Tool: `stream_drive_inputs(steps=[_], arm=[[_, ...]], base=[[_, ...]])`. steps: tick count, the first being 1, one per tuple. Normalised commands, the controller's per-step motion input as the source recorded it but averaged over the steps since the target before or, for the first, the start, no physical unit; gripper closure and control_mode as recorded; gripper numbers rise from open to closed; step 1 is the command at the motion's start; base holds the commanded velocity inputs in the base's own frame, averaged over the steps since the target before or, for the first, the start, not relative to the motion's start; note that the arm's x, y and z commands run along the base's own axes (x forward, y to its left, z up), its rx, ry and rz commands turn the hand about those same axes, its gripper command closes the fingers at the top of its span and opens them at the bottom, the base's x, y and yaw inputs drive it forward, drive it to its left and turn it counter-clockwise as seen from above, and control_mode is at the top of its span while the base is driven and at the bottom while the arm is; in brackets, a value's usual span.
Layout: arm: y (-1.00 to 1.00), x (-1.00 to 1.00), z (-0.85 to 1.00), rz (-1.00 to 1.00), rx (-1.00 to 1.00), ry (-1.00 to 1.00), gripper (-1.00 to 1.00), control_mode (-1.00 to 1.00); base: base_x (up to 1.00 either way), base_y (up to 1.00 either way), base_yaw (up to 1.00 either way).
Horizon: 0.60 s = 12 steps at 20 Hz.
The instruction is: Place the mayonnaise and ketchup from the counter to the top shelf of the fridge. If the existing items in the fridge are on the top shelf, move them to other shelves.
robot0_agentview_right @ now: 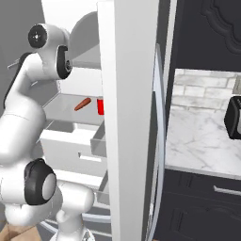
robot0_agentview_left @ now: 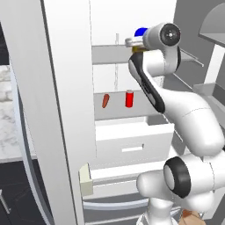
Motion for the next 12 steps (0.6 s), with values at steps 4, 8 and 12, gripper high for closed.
stream_drive_inputs(steps=[4,8,12], arm=[[0.0,0.79,-0.04,0.0,0.0,0.18,1.0,-1.0],[0.0,0.66,-0.1,0.0,0.0,0.19,1.0,-1.0],[0.0,0.43,-0.16,0.0,-0.01,0.14,1.0,-1.0]], base=[[0.0,0.0,0.0],[0.0,0.0,0.0],[0.0,0.0,0.0]])
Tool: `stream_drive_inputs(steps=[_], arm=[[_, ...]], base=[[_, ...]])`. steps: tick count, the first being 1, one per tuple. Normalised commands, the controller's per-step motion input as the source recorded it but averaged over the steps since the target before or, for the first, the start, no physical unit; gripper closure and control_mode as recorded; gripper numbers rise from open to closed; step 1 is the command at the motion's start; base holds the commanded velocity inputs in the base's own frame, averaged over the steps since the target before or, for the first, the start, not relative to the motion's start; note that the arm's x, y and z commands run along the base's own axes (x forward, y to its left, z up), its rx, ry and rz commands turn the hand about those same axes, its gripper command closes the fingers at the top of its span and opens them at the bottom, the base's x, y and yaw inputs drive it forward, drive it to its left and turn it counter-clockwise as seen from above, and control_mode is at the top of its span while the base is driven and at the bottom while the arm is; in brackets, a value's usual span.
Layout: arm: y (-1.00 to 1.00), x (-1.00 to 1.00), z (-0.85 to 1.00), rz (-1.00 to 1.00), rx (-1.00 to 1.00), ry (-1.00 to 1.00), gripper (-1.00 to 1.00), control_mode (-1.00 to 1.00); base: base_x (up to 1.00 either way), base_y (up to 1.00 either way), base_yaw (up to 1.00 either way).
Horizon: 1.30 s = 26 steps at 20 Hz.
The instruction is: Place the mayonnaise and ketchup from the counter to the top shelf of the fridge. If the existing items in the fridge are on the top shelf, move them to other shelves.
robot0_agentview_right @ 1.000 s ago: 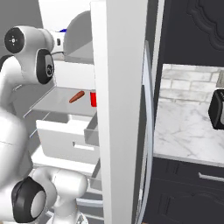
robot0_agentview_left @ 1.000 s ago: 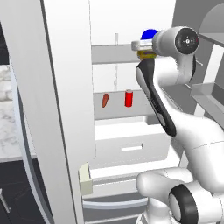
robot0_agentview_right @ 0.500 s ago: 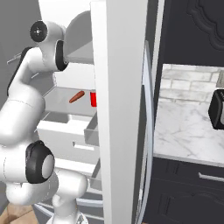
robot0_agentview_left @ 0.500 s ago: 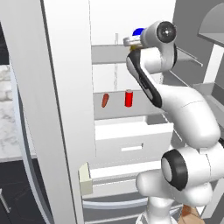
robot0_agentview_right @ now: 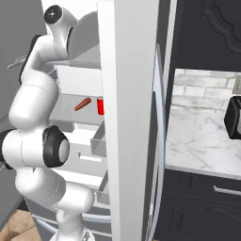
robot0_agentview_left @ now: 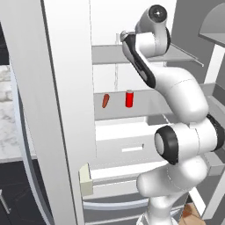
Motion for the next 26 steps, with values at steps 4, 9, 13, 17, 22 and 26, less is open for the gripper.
stream_drive_inputs(steps=[4,9,13,17,22,26], arm=[[0.0,0.11,-0.33,0.0,-0.04,0.01,1.0,-1.0],[0.0,0.01,-0.57,0.0,-0.02,-0.03,-1.0,-1.0],[0.0,0.14,-0.14,0.0,-0.02,-0.02,-1.0,-1.0],[0.0,0.06,0.0,0.0,0.0,0.0,-1.0,-1.0],[0.01,-0.83,0.08,0.0,0.0,-0.18,-1.0,-1.0],[0.07,-1.0,0.25,0.0,0.0,-0.3,-1.0,-1.0]], base=[[0.0,0.0,0.0],[0.0,0.0,0.0],[0.0,0.0,0.0],[0.0,0.0,0.0],[0.0,0.0,0.0],[0.0,0.0,0.0]])
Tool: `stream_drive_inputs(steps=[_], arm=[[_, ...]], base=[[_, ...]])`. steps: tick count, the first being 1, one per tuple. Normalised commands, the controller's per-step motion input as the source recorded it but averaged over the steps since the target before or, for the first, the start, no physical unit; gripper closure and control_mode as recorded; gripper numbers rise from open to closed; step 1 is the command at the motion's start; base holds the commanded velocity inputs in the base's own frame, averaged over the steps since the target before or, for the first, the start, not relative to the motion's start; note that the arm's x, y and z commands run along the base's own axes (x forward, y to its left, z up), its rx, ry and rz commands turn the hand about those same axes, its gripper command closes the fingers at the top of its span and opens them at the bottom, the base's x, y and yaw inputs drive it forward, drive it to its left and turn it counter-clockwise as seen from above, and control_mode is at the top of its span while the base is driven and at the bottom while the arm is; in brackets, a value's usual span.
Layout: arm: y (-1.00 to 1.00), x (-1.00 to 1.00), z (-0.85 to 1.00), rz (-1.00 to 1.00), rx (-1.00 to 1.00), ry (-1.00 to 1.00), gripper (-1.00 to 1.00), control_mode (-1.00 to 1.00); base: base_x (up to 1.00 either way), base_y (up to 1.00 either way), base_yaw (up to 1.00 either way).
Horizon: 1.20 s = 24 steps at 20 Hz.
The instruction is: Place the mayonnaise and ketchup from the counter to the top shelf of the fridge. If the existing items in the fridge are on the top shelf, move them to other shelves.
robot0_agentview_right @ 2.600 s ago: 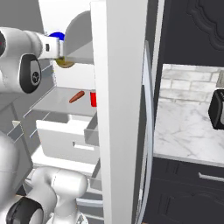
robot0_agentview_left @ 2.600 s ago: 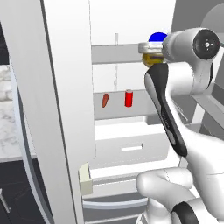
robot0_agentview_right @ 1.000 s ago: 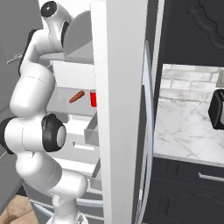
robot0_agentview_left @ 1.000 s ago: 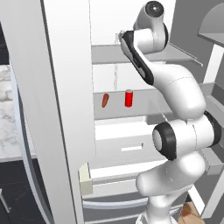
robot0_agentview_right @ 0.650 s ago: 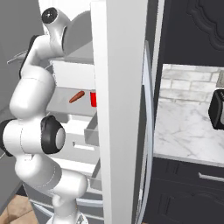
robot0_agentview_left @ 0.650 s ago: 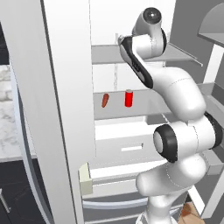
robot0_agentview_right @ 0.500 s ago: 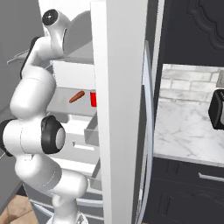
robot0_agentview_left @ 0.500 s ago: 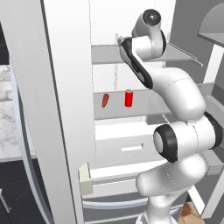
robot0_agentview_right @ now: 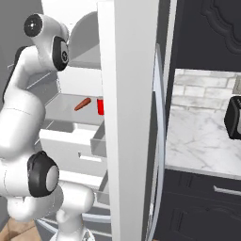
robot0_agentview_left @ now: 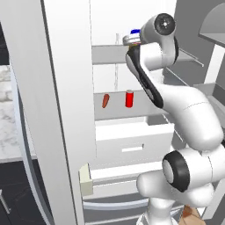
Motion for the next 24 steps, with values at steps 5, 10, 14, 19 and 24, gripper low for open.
stream_drive_inputs(steps=[5,10,14,19,24], arm=[[0.02,-1.0,0.25,0.0,0.03,-0.01,-1.0,-1.0],[0.0,-1.0,0.05,0.0,0.06,0.3,-1.0,-1.0],[0.07,-1.0,-0.09,0.0,0.0,0.34,-1.0,-1.0],[0.16,-1.0,-0.77,0.0,-0.04,0.2,-1.0,-1.0],[0.1,-1.0,-1.0,0.0,-0.07,0.06,-1.0,-1.0]], base=[[0.0,0.0,0.0],[0.0,0.0,0.0],[0.0,0.0,0.0],[0.0,0.0,0.0],[0.0,0.0,0.0]])
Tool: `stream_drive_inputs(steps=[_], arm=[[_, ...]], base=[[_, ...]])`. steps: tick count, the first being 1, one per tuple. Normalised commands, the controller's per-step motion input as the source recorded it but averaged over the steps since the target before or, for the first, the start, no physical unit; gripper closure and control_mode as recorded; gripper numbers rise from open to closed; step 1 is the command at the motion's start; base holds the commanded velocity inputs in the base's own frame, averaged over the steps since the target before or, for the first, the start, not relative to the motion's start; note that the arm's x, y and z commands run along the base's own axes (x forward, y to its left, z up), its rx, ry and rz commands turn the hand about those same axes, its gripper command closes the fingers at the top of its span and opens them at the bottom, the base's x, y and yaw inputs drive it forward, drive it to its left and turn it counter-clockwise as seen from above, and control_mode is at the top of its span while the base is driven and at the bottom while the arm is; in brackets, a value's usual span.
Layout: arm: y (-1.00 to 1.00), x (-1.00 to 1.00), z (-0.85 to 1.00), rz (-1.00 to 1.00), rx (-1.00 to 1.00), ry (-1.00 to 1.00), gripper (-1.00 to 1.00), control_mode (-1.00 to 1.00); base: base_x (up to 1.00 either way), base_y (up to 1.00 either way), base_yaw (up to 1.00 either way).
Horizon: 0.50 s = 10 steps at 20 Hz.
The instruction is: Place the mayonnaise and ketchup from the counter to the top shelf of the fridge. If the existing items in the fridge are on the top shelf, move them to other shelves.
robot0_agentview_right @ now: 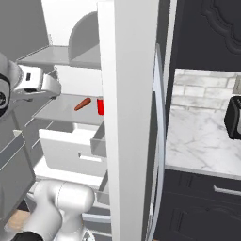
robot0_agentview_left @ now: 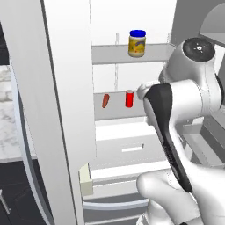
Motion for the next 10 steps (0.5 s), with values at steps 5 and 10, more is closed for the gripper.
stream_drive_inputs(steps=[5,10], arm=[[0.0,-1.0,-0.94,0.0,0.0,-0.1,-1.0,-1.0],[0.0,-0.17,-0.18,0.0,0.0,-0.03,-1.0,-1.0]], base=[[0.0,0.0,0.0],[0.0,0.0,0.0]])
